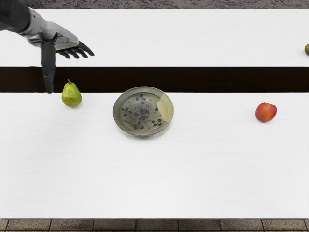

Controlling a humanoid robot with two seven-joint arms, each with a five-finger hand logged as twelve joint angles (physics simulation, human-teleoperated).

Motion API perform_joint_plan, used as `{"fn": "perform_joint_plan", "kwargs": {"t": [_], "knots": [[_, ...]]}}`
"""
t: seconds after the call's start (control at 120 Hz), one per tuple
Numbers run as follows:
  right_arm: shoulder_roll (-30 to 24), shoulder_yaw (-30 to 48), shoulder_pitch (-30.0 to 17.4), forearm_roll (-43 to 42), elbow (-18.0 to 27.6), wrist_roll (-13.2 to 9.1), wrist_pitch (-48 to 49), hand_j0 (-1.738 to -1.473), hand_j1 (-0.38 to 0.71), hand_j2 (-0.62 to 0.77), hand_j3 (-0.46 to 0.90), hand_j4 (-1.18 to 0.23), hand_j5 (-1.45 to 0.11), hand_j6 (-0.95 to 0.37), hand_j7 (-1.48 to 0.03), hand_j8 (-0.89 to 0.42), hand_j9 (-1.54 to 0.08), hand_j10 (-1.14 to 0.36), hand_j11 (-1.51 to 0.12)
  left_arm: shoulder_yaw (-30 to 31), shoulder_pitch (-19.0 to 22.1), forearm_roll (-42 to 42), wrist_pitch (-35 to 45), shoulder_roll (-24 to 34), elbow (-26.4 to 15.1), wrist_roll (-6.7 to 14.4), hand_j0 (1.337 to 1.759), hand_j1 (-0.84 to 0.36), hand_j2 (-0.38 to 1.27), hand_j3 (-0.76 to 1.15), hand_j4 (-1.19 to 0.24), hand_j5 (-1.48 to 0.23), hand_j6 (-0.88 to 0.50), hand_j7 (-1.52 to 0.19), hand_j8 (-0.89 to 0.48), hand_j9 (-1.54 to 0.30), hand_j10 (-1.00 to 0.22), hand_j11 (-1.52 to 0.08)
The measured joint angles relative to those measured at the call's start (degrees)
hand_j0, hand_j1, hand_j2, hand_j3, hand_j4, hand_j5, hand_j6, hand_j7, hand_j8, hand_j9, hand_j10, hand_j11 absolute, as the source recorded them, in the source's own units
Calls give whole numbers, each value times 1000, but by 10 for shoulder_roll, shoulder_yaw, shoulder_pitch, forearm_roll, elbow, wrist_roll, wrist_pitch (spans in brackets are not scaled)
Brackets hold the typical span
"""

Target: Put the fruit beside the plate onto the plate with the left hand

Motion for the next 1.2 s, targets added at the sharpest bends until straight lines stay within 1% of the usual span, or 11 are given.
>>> {"fn": "perform_joint_plan", "kwargs": {"t": [0.083, 0.158, 0.233, 0.367, 0.475, 0.55, 0.642, 0.742, 0.85, 1.008, 1.2], "knots": [[0, 0, 0, 0, 0, 0, 0, -1658, -340, -2, 0, -8, -10, -8, -10, -8, -10, -8, -10, 14, -14, -4, 6, 0, -49, 3, 1658, 336, 2, 0, -11, -13, -11, -13, -11, -13, -11, -13], [0, 0, 0, 0, 0, 0, 0, -1658, -340, -2, 0, -8, -10, -8, -10, -8, -10, -8, -10, 20, -8, -9, 68, -31, -90, 5, 1658, 337, 2, 0, -11, -13, -11, -13, -11, -13, -10, -13], [0, 0, 0, 0, 0, 0, 0, -1658, -340, -2, 0, -8, -10, -8, -10, -8, -10, -8, -10, 24, 14, -12, 151, -56, -112, 6, 1658, 337, 2, 0, -10, -13, -11, -13, -10, -13, -10, -13], [0, 0, 0, 0, 0, 0, 0, -1658, -340, -2, 0, -8, -10, -8, -10, -8, -10, -8, -10, 26, 16, -14, 266, -61, -136, 8, 1658, 337, 2, 0, -10, -13, -10, -13, -10, -13, -10, -13], [0, 0, 0, 0, 0, 0, 0, -1658, -340, -2, 0, -8, -10, -8, -10, -8, -10, -8, -10, 33, 18, -14, 322, -80, -142, 20, 1658, 337, 2, 0, -10, -13, -10, -13, -10, -13, -10, -13], [0, 0, 0, 0, 0, 0, 0, -1658, -340, -2, 0, -8, -10, -8, -10, -8, -10, -8, -10, 47, 47, -11, 368, -101, -143, 26, 1658, 337, 2, 0, -10, -13, -10, -13, -10, -13, -10, -13], [0, 0, 0, 0, 0, 0, 0, -1658, -340, -2, 0, -8, -10, -8, -10, -8, -10, -8, -10, 77, 65, -8, 426, -124, -142, 28, 1658, 337, 2, 0, -10, -13, -10, -13, -10, -13, -10, -13], [0, 0, 0, 0, 0, 0, 0, -1658, -340, -2, 0, -8, -10, -8, -10, -8, -10, -8, -10, 102, 75, -5, 466, -125, -140, 29, 1658, 337, 2, 0, -10, -13, -10, -13, -10, -13, -10, -13], [0, 0, 0, 0, 0, 0, 0, -1658, -340, -2, 0, -8, -10, -8, -10, -8, -10, -8, -10, 110, 100, -1, 486, -125, -137, 29, 1658, 338, 2, 0, -10, -12, -10, -12, -10, -12, -9, -12], [0, 0, 0, 0, 0, 0, 0, -1658, -340, -2, 0, -8, -10, -8, -10, -8, -10, -8, -10, 105, 104, -4, 495, -125, -133, 29, 1658, 338, 2, 0, -10, -12, -10, -12, -10, -12, -9, -12], [0, 0, 0, 0, 0, 0, 0, -1658, -340, -2, 0, -8, -10, -8, -10, -8, -10, -8, -10, 98, 158, -5, 508, -125, -113, 29, 1658, 338, 2, 0, -9, -12, -10, -12, -9, -12, -9, -12]]}}
